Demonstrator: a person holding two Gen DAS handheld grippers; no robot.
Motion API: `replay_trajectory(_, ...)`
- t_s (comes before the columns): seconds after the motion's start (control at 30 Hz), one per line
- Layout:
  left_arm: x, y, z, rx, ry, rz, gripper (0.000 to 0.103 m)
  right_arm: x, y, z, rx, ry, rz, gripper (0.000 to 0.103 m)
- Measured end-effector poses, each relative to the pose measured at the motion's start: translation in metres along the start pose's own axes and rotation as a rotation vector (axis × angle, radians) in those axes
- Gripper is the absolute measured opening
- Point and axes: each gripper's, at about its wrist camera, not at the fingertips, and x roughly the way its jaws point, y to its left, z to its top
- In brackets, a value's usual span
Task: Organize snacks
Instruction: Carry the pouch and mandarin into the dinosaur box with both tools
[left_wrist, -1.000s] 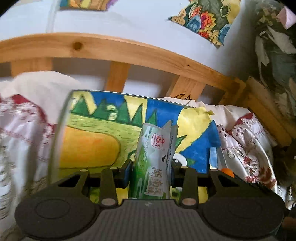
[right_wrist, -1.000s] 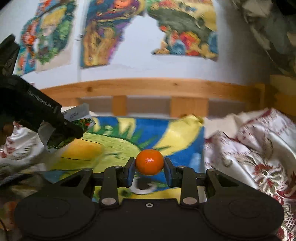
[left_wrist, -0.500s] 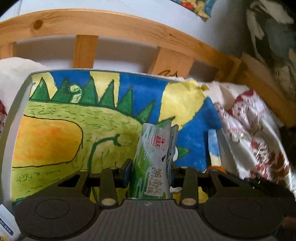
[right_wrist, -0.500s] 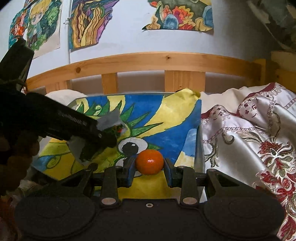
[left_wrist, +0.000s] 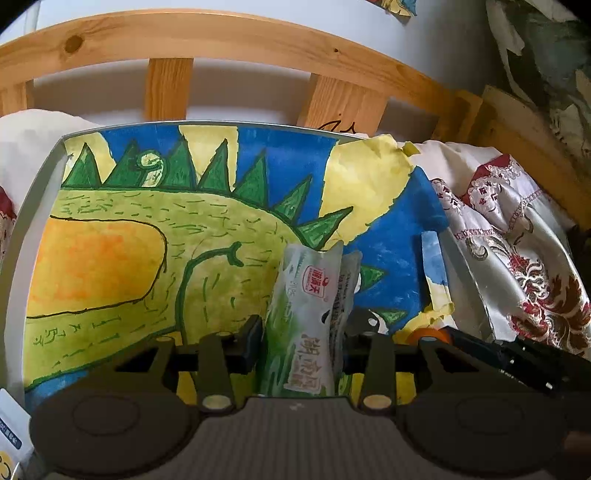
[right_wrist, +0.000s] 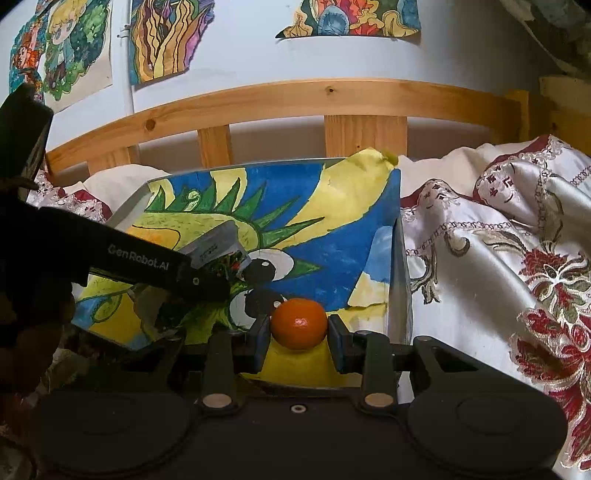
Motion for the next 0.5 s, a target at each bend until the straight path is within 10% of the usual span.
replay_trajectory(0.5, -0.055, 0.006, -0.01, -0.096, -0.157, 0.024, 0.096, -0.029, 0.001, 0.007, -0.006, -0.096, 0.003, 0.073)
